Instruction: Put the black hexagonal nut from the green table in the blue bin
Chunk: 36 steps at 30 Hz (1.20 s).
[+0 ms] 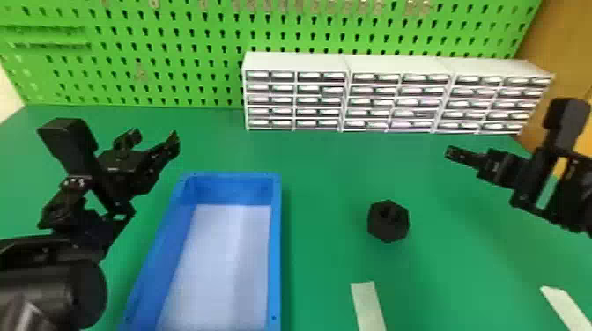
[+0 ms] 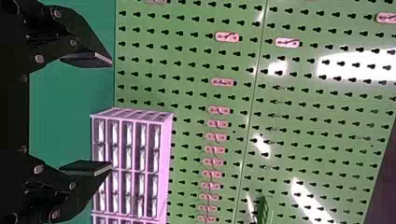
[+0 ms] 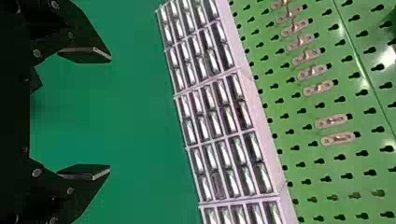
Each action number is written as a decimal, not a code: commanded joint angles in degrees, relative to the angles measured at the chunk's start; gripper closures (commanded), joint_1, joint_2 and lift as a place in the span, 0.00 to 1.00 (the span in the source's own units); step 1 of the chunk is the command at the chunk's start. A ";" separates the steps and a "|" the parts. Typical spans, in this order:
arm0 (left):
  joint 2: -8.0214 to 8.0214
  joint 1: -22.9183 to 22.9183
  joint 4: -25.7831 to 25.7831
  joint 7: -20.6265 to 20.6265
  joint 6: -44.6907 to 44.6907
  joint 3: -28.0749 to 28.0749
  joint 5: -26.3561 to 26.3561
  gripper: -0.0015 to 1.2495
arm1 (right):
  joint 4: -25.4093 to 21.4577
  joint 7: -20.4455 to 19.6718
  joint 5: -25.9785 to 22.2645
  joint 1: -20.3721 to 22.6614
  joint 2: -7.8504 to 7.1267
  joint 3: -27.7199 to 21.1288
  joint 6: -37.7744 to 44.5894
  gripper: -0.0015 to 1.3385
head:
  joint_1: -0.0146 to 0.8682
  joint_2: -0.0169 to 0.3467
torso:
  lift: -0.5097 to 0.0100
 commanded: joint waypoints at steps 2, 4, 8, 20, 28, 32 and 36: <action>0.00 -0.09 0.00 0.00 -0.01 -0.08 0.01 0.38 | -1.37 -0.04 2.99 -2.17 0.45 0.25 7.04 0.32 | 0.80 0.07 | 0.79; 0.00 -0.09 0.00 0.00 -0.01 -0.08 0.01 0.38 | -1.98 0.05 4.93 -3.05 0.89 0.42 9.41 0.32 | 0.80 0.07 | 0.79; 0.00 -0.09 0.00 0.00 -0.01 -0.17 0.01 0.38 | -2.34 0.05 7.48 -4.37 1.24 1.13 13.63 0.32 | 0.80 0.07 | 0.79; 0.00 -0.27 0.00 0.00 0.07 -0.17 0.01 0.38 | -2.34 -0.04 15.39 -8.68 0.54 5.70 26.47 0.32 | 0.80 0.07 | 0.79; 0.00 -0.27 0.00 0.00 0.07 -0.17 0.09 0.38 | -1.37 0.05 19.16 -10.35 0.36 8.77 29.18 0.32 | 0.80 0.07 | 0.79; 0.00 -0.18 0.00 0.00 0.07 -0.17 0.18 0.38 | -0.05 0.05 19.96 -10.87 0.45 10.18 29.18 0.32 | 0.80 0.07 | 0.79; 0.09 -0.18 0.00 0.00 0.07 -0.17 0.27 0.38 | 2.59 0.05 19.25 -10.79 1.24 10.36 26.29 0.32 | 0.80 0.07 | 0.79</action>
